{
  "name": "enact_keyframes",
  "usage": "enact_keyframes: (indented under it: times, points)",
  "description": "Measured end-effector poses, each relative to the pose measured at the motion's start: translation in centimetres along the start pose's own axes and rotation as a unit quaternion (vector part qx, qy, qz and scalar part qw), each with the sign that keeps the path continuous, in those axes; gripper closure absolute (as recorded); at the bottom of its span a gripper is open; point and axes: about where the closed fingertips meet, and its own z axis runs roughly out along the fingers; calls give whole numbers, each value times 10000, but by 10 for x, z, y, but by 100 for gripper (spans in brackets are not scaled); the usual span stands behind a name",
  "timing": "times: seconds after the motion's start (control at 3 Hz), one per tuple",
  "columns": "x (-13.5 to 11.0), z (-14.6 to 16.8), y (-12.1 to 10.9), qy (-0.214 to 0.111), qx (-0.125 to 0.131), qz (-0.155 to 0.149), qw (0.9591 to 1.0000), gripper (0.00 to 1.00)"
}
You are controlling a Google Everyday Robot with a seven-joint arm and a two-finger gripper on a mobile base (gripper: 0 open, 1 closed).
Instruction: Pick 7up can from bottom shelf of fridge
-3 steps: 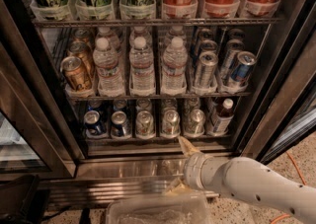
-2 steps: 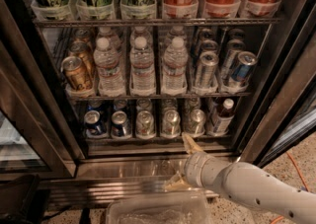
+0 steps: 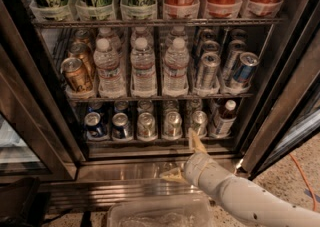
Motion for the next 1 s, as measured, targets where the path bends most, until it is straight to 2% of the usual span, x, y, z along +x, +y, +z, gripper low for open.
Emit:
enact_keyframes:
  times: [0.33,0.67,1.0]
  points:
    - [4,2,-11,-102,459,174,9987,0]
    - [11,2,-16,-289,679,703,9948,0]
    - [14,5,-9,-467,672,1173,9897,0]
